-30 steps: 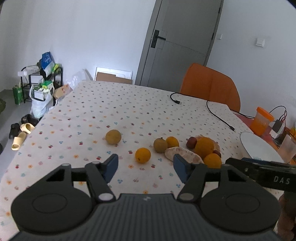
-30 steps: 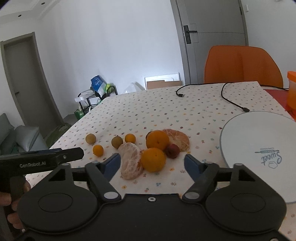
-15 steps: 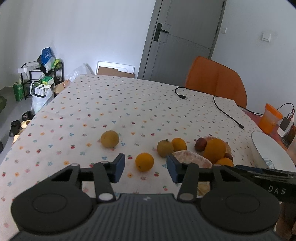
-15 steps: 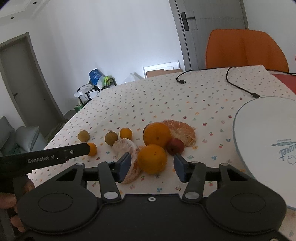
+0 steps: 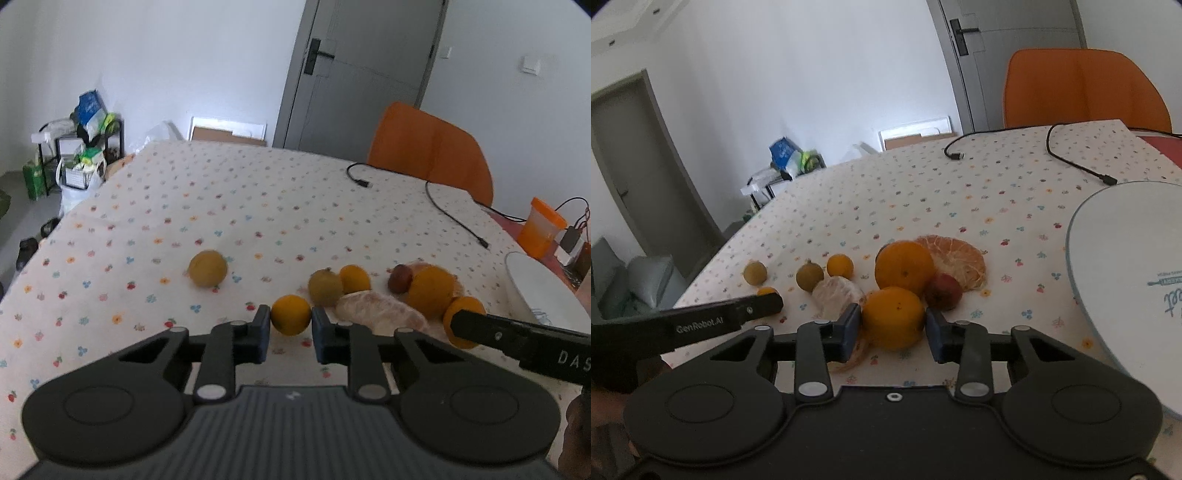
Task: Organize fruits
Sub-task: 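Grasp the large orange with the right gripper, then carry the orange onto the white plate and open the right gripper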
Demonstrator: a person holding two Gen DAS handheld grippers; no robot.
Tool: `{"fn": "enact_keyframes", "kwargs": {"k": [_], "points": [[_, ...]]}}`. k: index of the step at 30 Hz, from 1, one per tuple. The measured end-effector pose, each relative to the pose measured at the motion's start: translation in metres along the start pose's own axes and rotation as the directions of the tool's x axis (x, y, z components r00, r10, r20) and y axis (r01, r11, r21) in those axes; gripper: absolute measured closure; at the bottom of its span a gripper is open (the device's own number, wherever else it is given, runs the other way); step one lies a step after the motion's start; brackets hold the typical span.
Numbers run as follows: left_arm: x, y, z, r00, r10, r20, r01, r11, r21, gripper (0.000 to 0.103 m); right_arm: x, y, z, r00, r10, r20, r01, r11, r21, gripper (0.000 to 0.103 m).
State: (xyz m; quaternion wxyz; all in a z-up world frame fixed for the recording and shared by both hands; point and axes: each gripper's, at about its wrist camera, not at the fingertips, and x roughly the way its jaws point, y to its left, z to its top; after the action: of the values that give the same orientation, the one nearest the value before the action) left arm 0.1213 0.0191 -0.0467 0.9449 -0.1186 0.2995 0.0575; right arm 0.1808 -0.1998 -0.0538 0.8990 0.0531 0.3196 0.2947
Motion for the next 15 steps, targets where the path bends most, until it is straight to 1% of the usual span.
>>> {"fn": "enact_keyframes", "kwargs": {"k": [3, 9, 12, 15], "points": [[-0.006, -0.008, 0.002, 1.000, -0.018, 0.010, 0.018, 1.000, 0.002, 0.081, -0.012, -0.003, 0.000, 0.999, 0.014, 0.042, -0.014, 1.000, 0.016, 0.067], [-0.016, -0.033, 0.004, 0.998, -0.054, 0.025, 0.052, 0.998, 0.045, 0.081, -0.036, -0.008, 0.004, 0.994, 0.034, 0.100, -0.037, 0.999, 0.030, 0.067], [-0.020, -0.047, 0.007, 0.996, -0.085, 0.035, 0.083, 0.995, 0.047, 0.081, -0.050, -0.011, 0.006, 0.991, 0.025, 0.133, -0.030, 0.999, 0.031, 0.067], [-0.020, -0.063, 0.010, 0.993, -0.111, 0.047, 0.108, 0.993, 0.053, 0.081, -0.061, -0.018, 0.007, 0.989, 0.006, 0.147, -0.012, 0.999, 0.039, 0.067]]}}
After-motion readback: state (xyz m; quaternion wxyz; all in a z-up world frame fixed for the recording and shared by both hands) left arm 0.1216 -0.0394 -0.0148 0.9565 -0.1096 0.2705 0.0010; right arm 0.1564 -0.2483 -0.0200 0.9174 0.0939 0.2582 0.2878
